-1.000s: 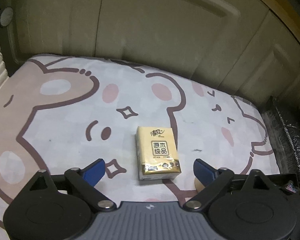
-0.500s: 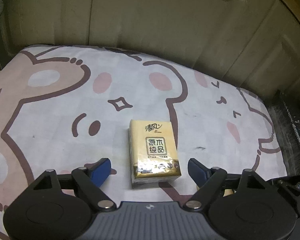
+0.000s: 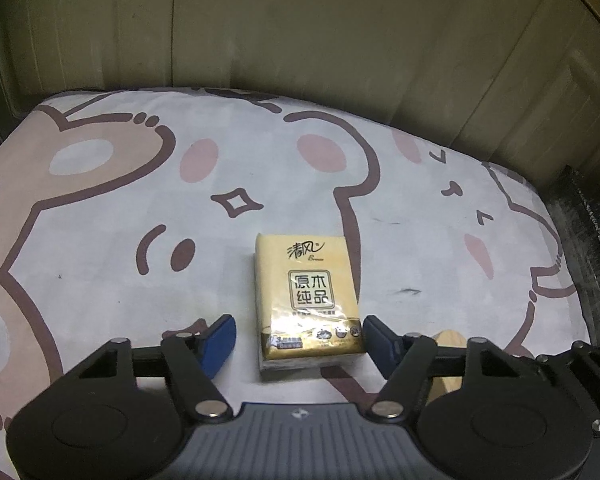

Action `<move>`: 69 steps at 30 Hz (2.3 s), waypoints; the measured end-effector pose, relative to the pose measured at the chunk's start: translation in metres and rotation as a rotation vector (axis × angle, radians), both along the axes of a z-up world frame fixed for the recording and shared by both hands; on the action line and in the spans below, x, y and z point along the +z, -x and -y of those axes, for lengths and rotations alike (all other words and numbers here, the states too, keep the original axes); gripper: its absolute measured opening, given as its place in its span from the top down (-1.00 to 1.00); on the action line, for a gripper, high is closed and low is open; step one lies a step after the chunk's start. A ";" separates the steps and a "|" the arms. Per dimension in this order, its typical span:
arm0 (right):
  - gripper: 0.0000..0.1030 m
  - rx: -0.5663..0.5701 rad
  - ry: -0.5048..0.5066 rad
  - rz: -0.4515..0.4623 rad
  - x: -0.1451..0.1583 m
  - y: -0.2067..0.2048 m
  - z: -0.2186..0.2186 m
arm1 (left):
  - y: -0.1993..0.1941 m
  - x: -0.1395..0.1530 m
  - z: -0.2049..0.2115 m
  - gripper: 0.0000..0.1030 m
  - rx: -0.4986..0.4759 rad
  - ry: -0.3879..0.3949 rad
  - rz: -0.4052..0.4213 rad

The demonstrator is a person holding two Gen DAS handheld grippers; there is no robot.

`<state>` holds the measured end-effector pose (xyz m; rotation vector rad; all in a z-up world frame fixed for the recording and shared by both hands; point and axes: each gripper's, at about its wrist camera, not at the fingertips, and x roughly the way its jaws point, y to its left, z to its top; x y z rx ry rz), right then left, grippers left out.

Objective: Organize objects
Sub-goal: 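Reach the left tool to the gold tissue pack while the right tool reaches the wooden block, then close the left gripper on the tissue pack while the right gripper grasps the wooden block, then lift the tissue pack and wooden block and carry both over the black box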

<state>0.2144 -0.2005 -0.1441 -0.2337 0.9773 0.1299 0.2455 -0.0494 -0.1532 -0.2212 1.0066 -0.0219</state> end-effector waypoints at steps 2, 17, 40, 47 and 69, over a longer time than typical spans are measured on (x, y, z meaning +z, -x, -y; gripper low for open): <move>-0.38 -0.007 -0.032 -0.005 0.004 0.000 0.001 | 0.000 0.000 -0.001 -0.22 0.001 -0.006 -0.004; -0.05 -0.036 -0.101 -0.022 0.011 0.012 0.014 | 0.006 0.003 -0.007 -0.04 -0.017 -0.003 -0.039; 0.09 -0.062 -0.067 -0.118 0.007 0.018 -0.002 | 0.047 0.009 -0.042 -0.03 -0.033 -0.082 -0.149; 0.11 -0.150 -0.145 -0.177 0.009 0.020 0.000 | 0.058 0.009 -0.048 -0.05 -0.058 -0.098 -0.181; 0.14 -0.177 -0.156 -0.173 0.009 0.026 0.003 | 0.045 0.004 -0.041 -0.04 -0.046 -0.140 -0.143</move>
